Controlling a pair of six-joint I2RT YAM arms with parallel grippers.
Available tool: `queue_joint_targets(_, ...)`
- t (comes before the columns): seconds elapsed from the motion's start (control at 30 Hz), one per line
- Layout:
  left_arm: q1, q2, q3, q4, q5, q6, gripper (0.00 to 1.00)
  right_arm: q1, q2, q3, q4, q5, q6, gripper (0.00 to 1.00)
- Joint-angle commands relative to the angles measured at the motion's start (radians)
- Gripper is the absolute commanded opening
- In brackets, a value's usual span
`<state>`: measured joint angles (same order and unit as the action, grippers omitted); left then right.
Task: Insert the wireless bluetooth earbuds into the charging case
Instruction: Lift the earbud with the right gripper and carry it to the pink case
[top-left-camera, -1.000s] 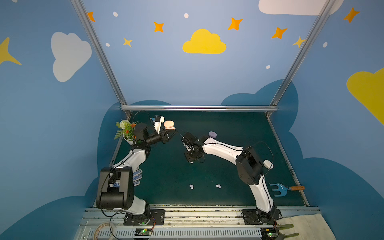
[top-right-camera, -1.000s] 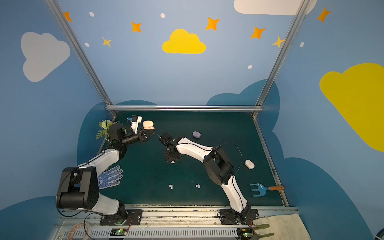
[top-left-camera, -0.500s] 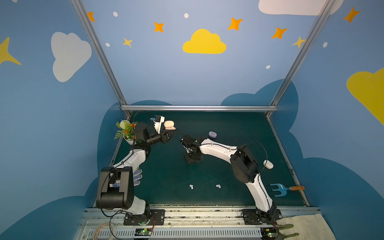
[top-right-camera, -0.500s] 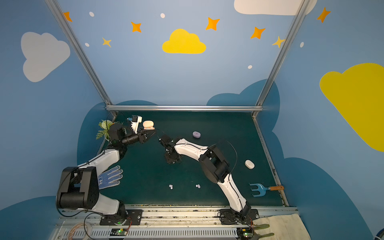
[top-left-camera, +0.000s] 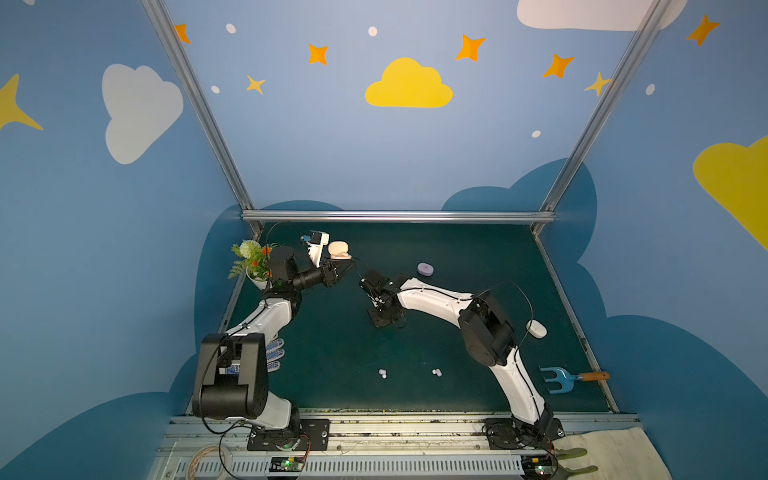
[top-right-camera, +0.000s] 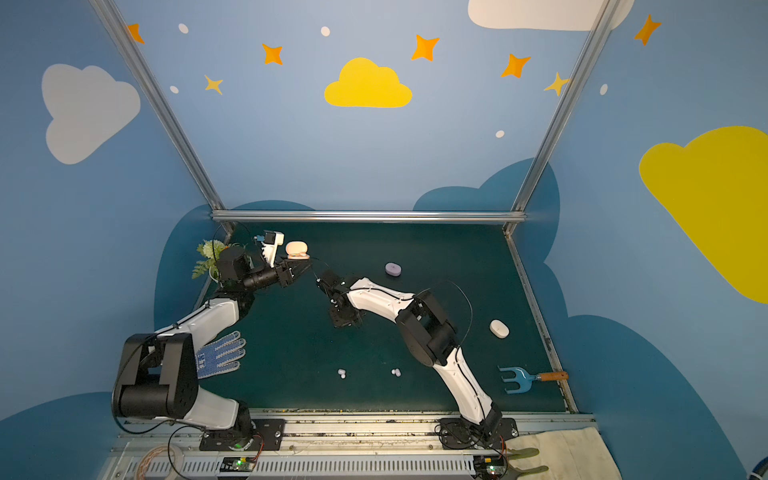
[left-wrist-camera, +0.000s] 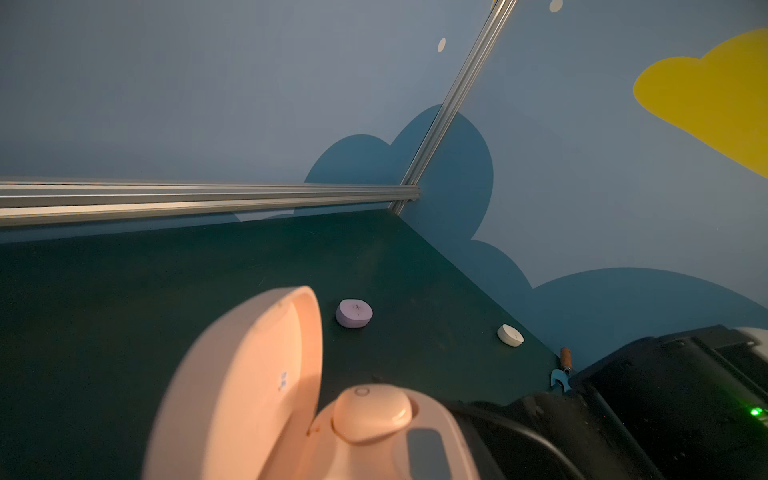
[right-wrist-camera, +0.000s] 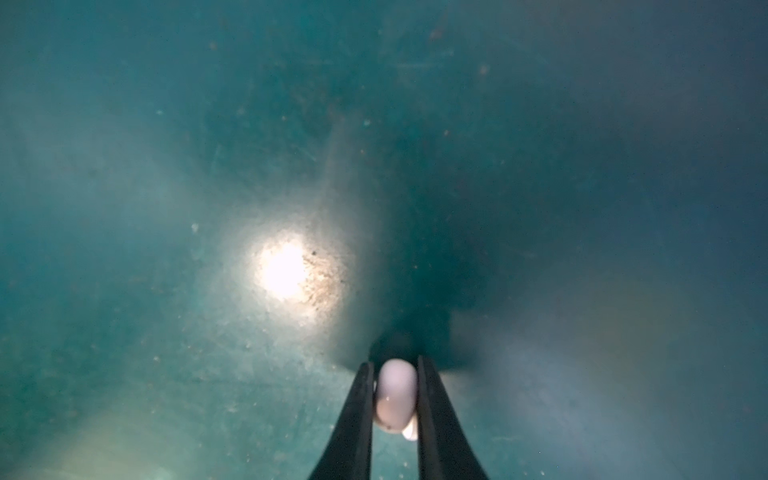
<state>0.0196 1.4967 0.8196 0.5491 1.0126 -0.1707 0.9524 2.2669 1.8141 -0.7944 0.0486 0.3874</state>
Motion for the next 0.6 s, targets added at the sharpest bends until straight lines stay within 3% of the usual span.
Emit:
queue_joint_targets(0.0,-0.003,-0.006,0.021,0.024,0.015,-0.004,0.21,0.006,0.009,-0.014,-0.027,0.01,0.013,0.13)
queue_joint_targets(0.27,-0.038,-0.012,0.01,0.005,0.015,0.01,0.21,-0.006,-0.104,-0.1,0.021,-0.012,0.024,0.1)
queue_joint_targets(0.57,-0.141,0.008,-0.002,0.014,-0.004,0.015,0.21,-0.033,-0.354,-0.288,0.039,-0.042,0.077,0.09)
